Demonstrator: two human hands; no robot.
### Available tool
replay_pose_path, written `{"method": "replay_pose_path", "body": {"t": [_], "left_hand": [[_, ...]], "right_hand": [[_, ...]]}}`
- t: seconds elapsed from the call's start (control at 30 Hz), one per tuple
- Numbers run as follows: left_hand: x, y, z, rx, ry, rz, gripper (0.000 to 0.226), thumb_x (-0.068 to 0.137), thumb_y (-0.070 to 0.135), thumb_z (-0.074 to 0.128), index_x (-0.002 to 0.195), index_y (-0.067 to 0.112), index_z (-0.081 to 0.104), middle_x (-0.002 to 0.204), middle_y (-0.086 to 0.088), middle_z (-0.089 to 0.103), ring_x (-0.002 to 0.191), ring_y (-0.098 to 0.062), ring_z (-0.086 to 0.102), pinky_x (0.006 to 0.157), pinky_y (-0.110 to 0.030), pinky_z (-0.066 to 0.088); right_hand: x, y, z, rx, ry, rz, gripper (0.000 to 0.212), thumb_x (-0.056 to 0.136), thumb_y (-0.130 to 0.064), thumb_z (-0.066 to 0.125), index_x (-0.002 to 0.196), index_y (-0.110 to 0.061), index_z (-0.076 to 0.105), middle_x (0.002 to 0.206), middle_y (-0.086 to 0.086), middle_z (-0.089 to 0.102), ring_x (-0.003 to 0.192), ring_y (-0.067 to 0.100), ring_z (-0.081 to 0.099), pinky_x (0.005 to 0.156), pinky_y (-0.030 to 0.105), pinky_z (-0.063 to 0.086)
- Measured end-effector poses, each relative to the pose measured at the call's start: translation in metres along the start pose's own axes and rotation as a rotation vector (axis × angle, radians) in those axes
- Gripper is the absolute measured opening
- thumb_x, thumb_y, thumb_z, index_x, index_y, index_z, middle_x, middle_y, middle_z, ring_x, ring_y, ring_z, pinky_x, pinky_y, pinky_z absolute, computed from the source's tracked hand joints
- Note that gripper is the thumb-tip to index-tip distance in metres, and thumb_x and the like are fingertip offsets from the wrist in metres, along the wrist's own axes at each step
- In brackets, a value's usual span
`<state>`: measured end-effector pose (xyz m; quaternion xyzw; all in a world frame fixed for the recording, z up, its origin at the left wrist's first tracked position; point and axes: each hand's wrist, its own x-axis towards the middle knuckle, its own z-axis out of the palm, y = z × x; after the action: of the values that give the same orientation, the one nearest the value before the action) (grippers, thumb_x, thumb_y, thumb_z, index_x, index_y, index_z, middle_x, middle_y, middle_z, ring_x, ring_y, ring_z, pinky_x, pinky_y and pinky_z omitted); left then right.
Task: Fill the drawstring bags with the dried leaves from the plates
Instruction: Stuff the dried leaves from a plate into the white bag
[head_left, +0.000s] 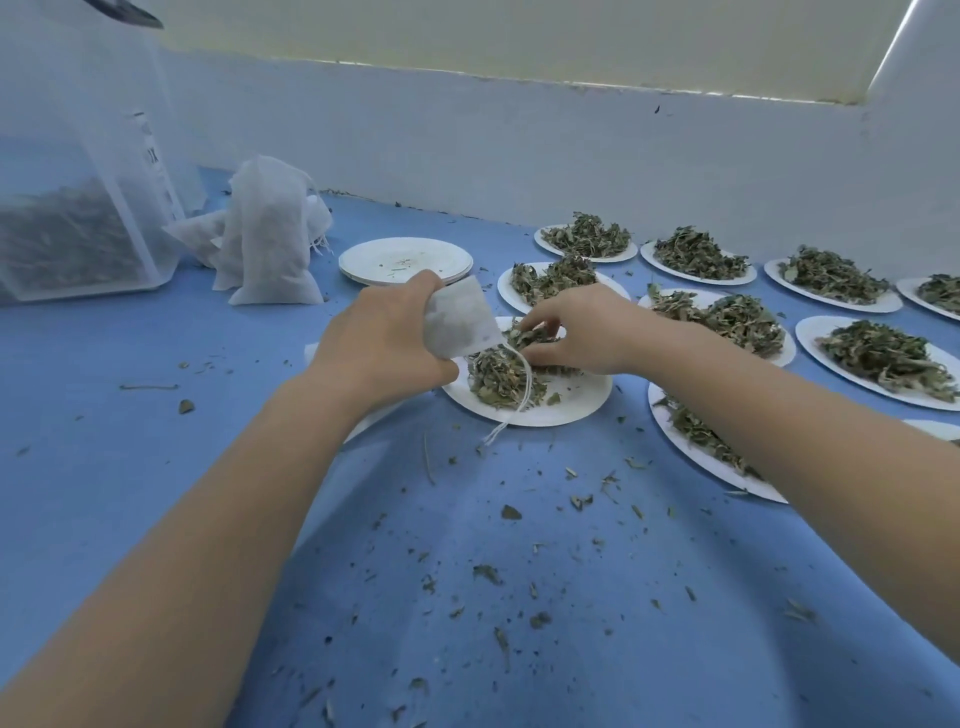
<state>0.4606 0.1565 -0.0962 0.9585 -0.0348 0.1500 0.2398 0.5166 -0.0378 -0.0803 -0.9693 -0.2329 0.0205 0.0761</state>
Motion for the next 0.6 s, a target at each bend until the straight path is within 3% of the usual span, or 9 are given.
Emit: {"method": "replay_pose_path", "body": {"t": [0.1, 0.17, 0.33, 0.43, 0.6], "left_hand": [[0.0, -0.002, 0.0, 0.01, -0.005, -0.006, 0.044, 0.065, 0.02, 0.068, 0.105, 0.02, 0.051, 0.083, 0.002, 0.056, 0.083, -0.024, 0.05, 0.066, -0.034, 0.045], [0.0, -0.002, 0.001, 0.019, -0.001, -0.009, 0.045, 0.065, 0.021, 0.068, 0.107, 0.019, 0.051, 0.084, 0.002, 0.056, 0.084, -0.024, 0.05, 0.066, -0.034, 0.045], [0.0, -0.004, 0.001, 0.051, 0.004, -0.009, 0.047, 0.067, 0.022, 0.067, 0.111, 0.02, 0.05, 0.079, 0.006, 0.051, 0.083, -0.023, 0.048, 0.06, -0.03, 0.038], [0.0, -0.005, 0.001, 0.059, 0.01, 0.0, 0.046, 0.067, 0.022, 0.067, 0.109, 0.019, 0.05, 0.077, 0.01, 0.049, 0.083, -0.022, 0.048, 0.061, -0.03, 0.038], [-0.001, 0.0, 0.001, 0.054, 0.001, 0.03, 0.048, 0.067, 0.022, 0.068, 0.112, 0.02, 0.05, 0.088, 0.003, 0.056, 0.087, -0.023, 0.05, 0.07, -0.034, 0.046]], "right_hand": [[-0.001, -0.001, -0.002, 0.016, 0.084, -0.049, 0.029, 0.084, -0.037, 0.067, 0.108, -0.022, 0.07, 0.099, -0.001, 0.068, 0.081, 0.01, 0.053, 0.062, 0.017, 0.038], [-0.002, -0.001, -0.009, 0.056, 0.14, -0.068, 0.023, 0.082, -0.035, 0.07, 0.102, -0.023, 0.073, 0.088, -0.004, 0.069, 0.076, 0.009, 0.056, 0.054, 0.005, 0.037], [-0.012, -0.004, -0.029, 0.197, 0.24, -0.071, 0.024, 0.07, -0.03, 0.081, 0.092, -0.024, 0.074, 0.064, -0.019, 0.056, 0.059, -0.007, 0.052, 0.054, -0.002, 0.035], [-0.016, -0.008, -0.031, 0.246, 0.272, -0.073, 0.023, 0.069, -0.028, 0.082, 0.09, -0.025, 0.074, 0.063, -0.017, 0.056, 0.054, -0.009, 0.051, 0.052, -0.001, 0.036], [-0.019, -0.018, -0.032, 0.207, 0.29, -0.127, 0.025, 0.072, -0.03, 0.079, 0.096, -0.024, 0.074, 0.075, -0.007, 0.063, 0.063, -0.005, 0.052, 0.06, 0.001, 0.038]]}}
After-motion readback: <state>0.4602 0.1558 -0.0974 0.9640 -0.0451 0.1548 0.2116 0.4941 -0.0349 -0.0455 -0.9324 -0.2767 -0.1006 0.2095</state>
